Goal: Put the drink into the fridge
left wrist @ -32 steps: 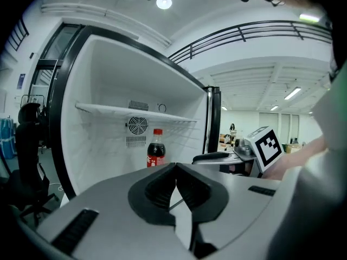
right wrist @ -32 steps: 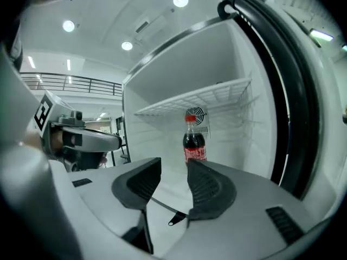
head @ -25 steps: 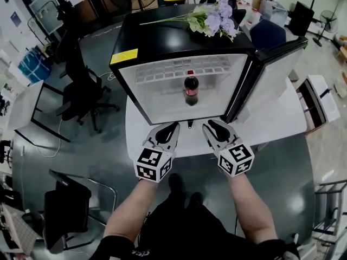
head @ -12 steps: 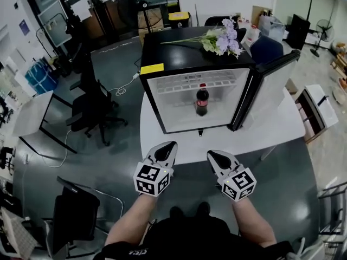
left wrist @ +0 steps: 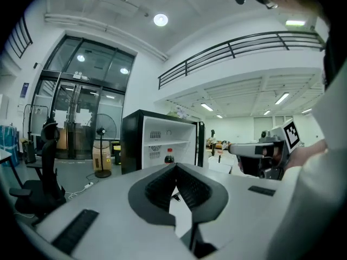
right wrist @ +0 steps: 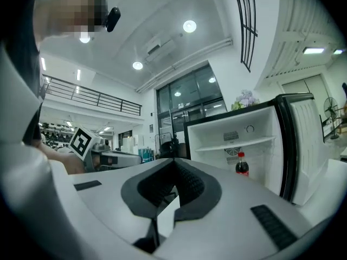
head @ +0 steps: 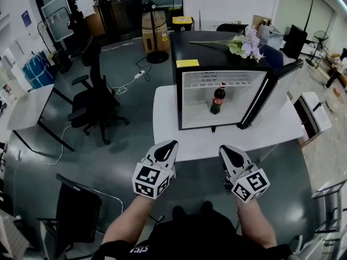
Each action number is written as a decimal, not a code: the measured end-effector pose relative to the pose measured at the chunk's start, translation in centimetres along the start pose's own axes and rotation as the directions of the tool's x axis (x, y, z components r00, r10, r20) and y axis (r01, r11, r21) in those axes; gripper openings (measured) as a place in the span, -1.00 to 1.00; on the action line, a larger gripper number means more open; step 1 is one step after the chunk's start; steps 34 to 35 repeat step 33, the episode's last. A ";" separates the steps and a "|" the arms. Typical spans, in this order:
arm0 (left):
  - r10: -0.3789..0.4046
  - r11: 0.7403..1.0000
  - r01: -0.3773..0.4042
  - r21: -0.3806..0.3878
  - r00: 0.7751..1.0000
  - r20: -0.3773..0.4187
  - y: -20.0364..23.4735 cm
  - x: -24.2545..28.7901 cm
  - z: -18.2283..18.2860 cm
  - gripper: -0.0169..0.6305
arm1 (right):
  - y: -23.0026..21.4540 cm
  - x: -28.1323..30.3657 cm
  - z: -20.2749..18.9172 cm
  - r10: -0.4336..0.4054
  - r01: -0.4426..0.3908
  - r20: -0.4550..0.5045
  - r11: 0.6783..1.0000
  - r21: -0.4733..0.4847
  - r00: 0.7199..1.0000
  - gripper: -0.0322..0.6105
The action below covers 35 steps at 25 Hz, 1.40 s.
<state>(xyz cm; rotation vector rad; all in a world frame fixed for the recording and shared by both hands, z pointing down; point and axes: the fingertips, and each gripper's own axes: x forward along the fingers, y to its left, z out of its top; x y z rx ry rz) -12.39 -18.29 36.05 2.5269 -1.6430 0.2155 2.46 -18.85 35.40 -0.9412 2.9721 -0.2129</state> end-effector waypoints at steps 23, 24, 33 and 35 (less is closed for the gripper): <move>-0.028 0.997 0.036 -0.063 0.993 0.116 -6.3 1.5 3.5 -0.91 | -3.3 -7.5 4.4 0.026 -0.024 0.036 0.999 -0.038 0.999 -0.86; -0.042 0.996 0.052 -0.071 0.990 0.132 -6.8 1.7 3.8 -0.91 | -3.5 -7.8 4.5 0.028 -0.027 0.037 0.999 -0.037 0.999 -0.86; -0.022 1.000 0.024 -0.018 0.994 0.108 -9.1 3.5 4.3 -0.91 | -4.8 -9.4 4.4 0.044 -0.043 0.032 0.999 -0.030 0.999 -0.86; -0.022 1.000 0.024 -0.018 0.994 0.108 -9.1 3.5 4.3 -0.91 | -4.8 -9.4 4.4 0.044 -0.043 0.032 0.999 -0.030 0.999 -0.86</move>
